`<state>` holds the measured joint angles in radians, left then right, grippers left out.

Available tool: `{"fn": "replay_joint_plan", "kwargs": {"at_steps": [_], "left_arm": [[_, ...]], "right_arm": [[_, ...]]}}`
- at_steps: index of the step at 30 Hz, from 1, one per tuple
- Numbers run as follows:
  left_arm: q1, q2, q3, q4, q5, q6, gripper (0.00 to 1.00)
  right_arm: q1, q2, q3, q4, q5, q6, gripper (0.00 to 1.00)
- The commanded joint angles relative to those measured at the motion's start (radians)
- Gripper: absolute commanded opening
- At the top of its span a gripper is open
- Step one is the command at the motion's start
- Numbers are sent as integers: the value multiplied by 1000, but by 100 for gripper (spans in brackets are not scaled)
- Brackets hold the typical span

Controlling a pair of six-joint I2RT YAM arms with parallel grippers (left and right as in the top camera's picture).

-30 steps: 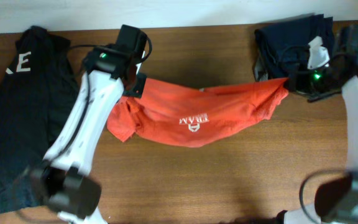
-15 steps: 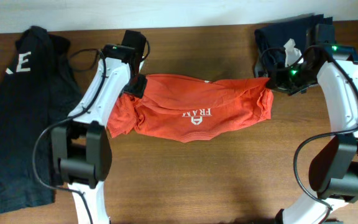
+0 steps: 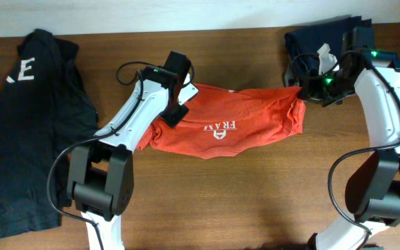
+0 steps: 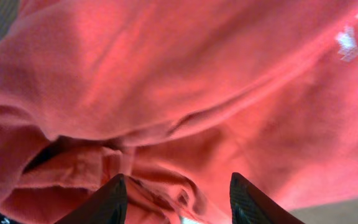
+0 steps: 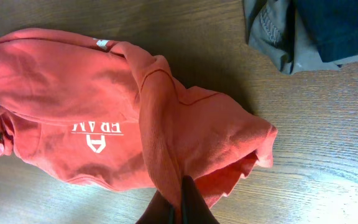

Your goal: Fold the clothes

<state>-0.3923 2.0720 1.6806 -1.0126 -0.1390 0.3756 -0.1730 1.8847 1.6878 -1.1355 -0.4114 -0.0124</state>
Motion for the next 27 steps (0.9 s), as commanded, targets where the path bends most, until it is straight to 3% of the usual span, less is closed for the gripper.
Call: {"fn": "replay_joint_plan", "kwargs": {"at_steps": [1, 9, 15, 21, 27], "left_arm": [[4, -5, -16, 44, -74, -16, 53], [5, -5, -41, 119, -250, -137, 50], [5, -4, -128, 209, -251, -162, 49], [14, -4, -161, 227, -360, -260, 35], [18, -4, -161, 228, -367, -274, 25]], "right_arm": [[4, -11, 13, 3, -6, -9, 4], [4, -11, 13, 3, -6, -10, 4], [4, -11, 13, 2, -6, -10, 4], [4, -11, 13, 0, -6, -10, 4], [4, -11, 13, -1, -6, -10, 4]]}}
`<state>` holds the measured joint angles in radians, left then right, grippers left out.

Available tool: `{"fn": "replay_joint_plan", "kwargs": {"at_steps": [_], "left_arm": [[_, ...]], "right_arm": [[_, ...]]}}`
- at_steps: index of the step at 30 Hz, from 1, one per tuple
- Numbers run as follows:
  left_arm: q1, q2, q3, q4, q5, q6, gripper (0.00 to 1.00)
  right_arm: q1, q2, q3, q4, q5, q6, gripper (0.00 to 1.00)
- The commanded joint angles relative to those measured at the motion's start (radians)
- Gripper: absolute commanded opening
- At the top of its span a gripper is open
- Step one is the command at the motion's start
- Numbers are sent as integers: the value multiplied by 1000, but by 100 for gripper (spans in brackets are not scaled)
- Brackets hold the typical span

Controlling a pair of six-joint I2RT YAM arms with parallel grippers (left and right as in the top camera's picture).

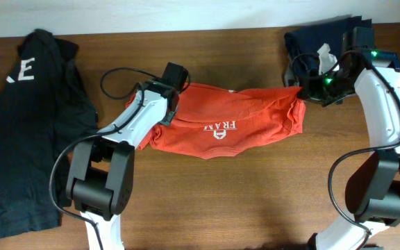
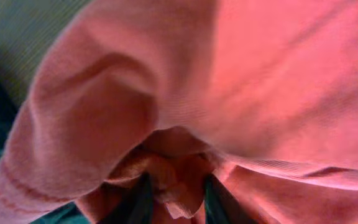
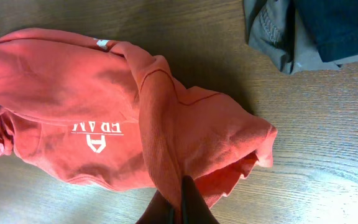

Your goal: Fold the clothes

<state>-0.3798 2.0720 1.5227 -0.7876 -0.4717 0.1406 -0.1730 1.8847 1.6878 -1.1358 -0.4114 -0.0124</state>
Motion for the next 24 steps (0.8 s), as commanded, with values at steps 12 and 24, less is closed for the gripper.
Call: {"fn": "replay_joint_plan", "kwargs": {"at_steps": [12, 24], "left_arm": [[8, -86, 139, -51, -34, -62, 1], [142, -431, 395, -121, -35, -89, 1]], "right_arm": [[2, -16, 14, 12, -6, -9, 4], [-28, -103, 209, -145, -6, -9, 4]]}}
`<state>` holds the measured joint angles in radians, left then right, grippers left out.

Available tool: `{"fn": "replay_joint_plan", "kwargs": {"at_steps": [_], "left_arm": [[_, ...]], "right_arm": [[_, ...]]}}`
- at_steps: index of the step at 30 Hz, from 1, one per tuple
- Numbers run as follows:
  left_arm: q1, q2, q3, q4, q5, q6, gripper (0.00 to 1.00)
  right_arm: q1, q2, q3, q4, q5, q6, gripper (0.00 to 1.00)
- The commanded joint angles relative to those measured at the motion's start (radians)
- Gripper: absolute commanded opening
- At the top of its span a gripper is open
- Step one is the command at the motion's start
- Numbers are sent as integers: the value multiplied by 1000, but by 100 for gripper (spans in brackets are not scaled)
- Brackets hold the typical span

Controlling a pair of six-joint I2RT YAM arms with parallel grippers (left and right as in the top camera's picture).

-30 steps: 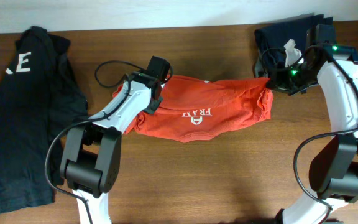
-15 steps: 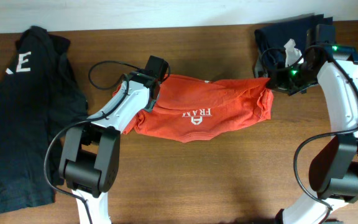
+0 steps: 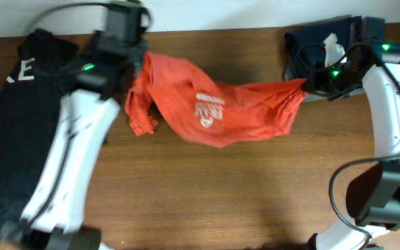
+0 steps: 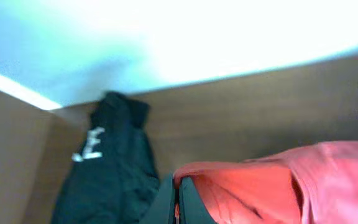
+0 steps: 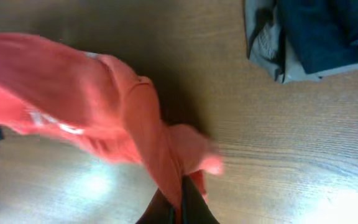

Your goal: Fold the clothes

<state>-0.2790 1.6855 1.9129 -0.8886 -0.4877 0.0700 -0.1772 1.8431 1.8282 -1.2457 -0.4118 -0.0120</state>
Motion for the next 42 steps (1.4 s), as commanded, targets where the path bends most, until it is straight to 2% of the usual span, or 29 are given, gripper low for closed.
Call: {"fn": "replay_joint_plan", "kwargs": {"at_steps": [1, 10, 18, 31, 38, 42], "left_arm": [[56, -56, 5, -29, -19, -18, 1], [180, -99, 5, -100, -19, -59, 1], [183, -228, 5, -169, -18, -128, 1], [183, -311, 7, -174, -7, -131, 1], [181, -483, 7, -163, 2, -131, 1], [181, -598, 7, -164, 74, -130, 1]], "right_arm": [[-32, -69, 82, -50, -6, -10, 3], [-149, -200, 145, -144, -6, -10, 4], [-204, -332, 145, -184, -6, -10, 4], [-203, -340, 147, -192, -93, -40, 4], [-203, -480, 154, -195, -93, -39, 4], [-203, -599, 172, -214, -72, -39, 4]]}}
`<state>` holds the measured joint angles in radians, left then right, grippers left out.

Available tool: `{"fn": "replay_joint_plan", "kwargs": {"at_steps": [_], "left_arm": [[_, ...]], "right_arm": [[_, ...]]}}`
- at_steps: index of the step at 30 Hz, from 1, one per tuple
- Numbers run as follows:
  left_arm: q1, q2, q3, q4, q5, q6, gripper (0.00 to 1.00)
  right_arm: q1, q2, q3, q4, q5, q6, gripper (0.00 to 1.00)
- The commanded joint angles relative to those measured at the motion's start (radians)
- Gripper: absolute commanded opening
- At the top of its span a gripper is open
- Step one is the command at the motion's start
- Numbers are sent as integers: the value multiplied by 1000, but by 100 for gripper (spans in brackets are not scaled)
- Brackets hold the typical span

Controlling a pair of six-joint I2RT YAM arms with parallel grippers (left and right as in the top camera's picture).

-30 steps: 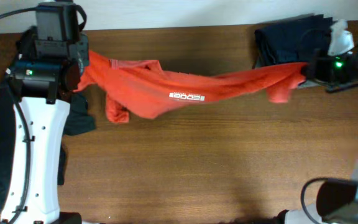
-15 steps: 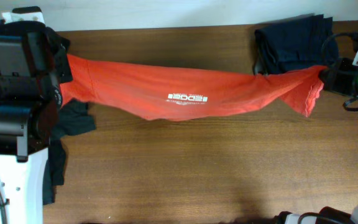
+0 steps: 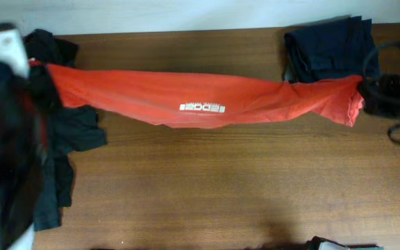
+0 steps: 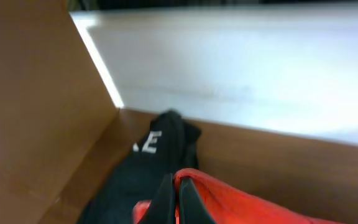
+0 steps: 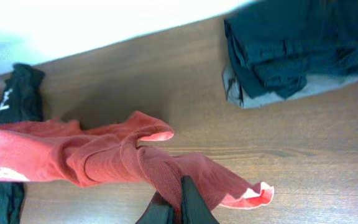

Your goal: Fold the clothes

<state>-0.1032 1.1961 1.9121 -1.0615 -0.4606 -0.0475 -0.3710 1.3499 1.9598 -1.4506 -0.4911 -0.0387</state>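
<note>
The orange-red shirt [image 3: 200, 97] with white lettering hangs stretched out in a long band across the table, held off the wood. My left gripper [image 4: 178, 196] is shut on its left end, high above the table's left side; in the overhead view that arm is a dark blur at the left edge. My right gripper [image 5: 180, 202] is shut on the shirt's right end [image 5: 166, 171], at the table's right edge [image 3: 367, 90]. A black shirt [image 3: 54, 132] with white lettering lies crumpled at the left.
A stack of folded dark clothes [image 3: 328, 48] over a grey piece [image 5: 291, 90] sits at the back right. The wooden table [image 3: 221, 187] runs under the shirt. A white wall [image 4: 260, 74] rises behind the table.
Both grippers have moved apart and higher. The shirt, then sagging in a bunch between them, is now pulled out long and taut across the table's width.
The orange shirt lay bunched mid-table, right gripper shut on its right end, left gripper open over its left part. Then the left gripper closed around a fold. Then the shirt's left end was lifted, and now it is stretched between both grippers.
</note>
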Motion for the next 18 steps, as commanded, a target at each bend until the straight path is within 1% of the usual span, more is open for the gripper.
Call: {"fn": "replay_joint_plan", "kwargs": {"at_steps": [1, 4, 9, 14, 18], "left_arm": [[5, -135, 8, 9, 61, -13, 1], [5, -238, 8, 8, 138, -13, 1], [5, -333, 8, -8, 196, -13, 1], [5, -363, 7, -56, 191, -13, 1], [6, -348, -26, -89, 166, -14, 1]], "right_arm": [[-10, -135, 47, -16, 20, -12, 4], [-9, -247, 87, -45, 74, -5, 4], [-9, -341, 204, -121, 120, -4, 4], [-9, -351, 343, -174, 141, 7, 4], [-9, -339, 360, -160, 174, 22, 4]]}}
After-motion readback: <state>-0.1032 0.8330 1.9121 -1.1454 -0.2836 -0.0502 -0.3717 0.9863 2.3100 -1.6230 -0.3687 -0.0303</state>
